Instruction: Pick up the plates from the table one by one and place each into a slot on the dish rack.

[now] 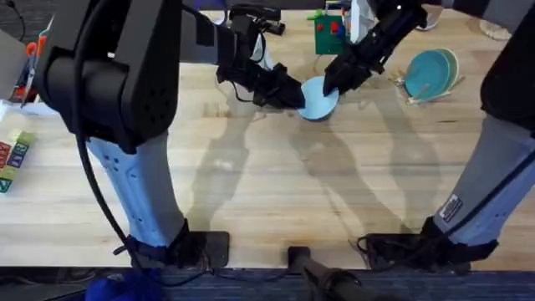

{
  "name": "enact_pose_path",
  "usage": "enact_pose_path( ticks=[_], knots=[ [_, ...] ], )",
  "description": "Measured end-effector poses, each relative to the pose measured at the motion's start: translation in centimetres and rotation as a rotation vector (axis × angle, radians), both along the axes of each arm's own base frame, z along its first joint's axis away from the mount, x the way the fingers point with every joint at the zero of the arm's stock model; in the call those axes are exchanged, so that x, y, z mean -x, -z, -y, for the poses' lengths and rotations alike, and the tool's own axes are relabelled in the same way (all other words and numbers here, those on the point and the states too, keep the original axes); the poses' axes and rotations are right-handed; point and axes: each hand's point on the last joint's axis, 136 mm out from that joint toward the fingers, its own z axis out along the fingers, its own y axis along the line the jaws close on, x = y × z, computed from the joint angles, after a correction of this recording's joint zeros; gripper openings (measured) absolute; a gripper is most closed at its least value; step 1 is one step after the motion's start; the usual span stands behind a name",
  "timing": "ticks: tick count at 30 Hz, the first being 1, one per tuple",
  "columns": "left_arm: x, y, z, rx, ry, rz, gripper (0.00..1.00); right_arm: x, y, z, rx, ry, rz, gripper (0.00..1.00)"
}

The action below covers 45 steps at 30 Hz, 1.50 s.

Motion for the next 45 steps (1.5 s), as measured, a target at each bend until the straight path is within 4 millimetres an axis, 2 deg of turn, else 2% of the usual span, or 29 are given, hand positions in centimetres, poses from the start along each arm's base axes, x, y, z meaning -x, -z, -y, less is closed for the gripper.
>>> enact_pose_path(
  ticks=[12,18,20,22,26,29,31,33,37,39,42,45],
  knots=[
    [0.1,-0.3,-0.2,-0.017,-0.004,-0.03,0.04,0.1,-0.3,-0.2,-0.027,0.007,-0.009,0.032],
    [-0.8,-1.3,-0.6,-0.071,-0.015,-0.025,0.04,0.2,-0.3,-0.4,-0.032,0.005,-0.011,0.032],
    [-1.4,-2.6,-1.0,-0.092,-0.022,-0.003,0.039,0.2,-0.3,-0.4,-0.033,0.006,-0.013,0.032],
    [-2.0,-4.8,-1.5,-0.106,-0.033,0.043,0.039,0.3,-0.3,-0.4,-0.033,0.006,-0.017,0.032],
    [-3.7,-11.0,-2.5,-0.119,-0.061,0.211,0.039,0.7,-0.4,-0.4,-0.031,0.006,-0.037,0.032],
    [-4.2,-15.1,-3.3,-0.139,-0.082,0.32,0.039,1.0,-1.2,-0.3,-0.024,0.004,-0.056,0.032],
    [-4.1,-16.8,-3.7,-0.16,-0.092,0.358,0.039,0.9,-2.1,-0.2,-0.017,-0.005,-0.05,0.032],
    [-3.9,-17.5,-4.3,-0.191,-0.102,0.372,0.039,0.5,-3.5,0.1,0.001,-0.017,-0.028,0.031],
    [-3.6,-16.9,-5.7,-0.285,-0.124,0.36,0.04,-0.8,-6.8,1.3,0.083,-0.035,0.05,0.031],
    [-3.3,-16.2,-6.6,-0.343,-0.136,0.341,0.075,-1.4,-8.7,2.2,0.141,-0.04,0.103,0.031],
    [-2.8,-15.1,-8.0,-0.435,-0.147,0.309,0.216,-2.7,-12.3,3.4,0.199,-0.032,0.226,0.031],
    [-2.0,-14.1,-9.5,-0.527,-0.151,0.271,0.486,-3.1,-16.8,5.2,0.272,-0.006,0.366,0.031]
  ],
)
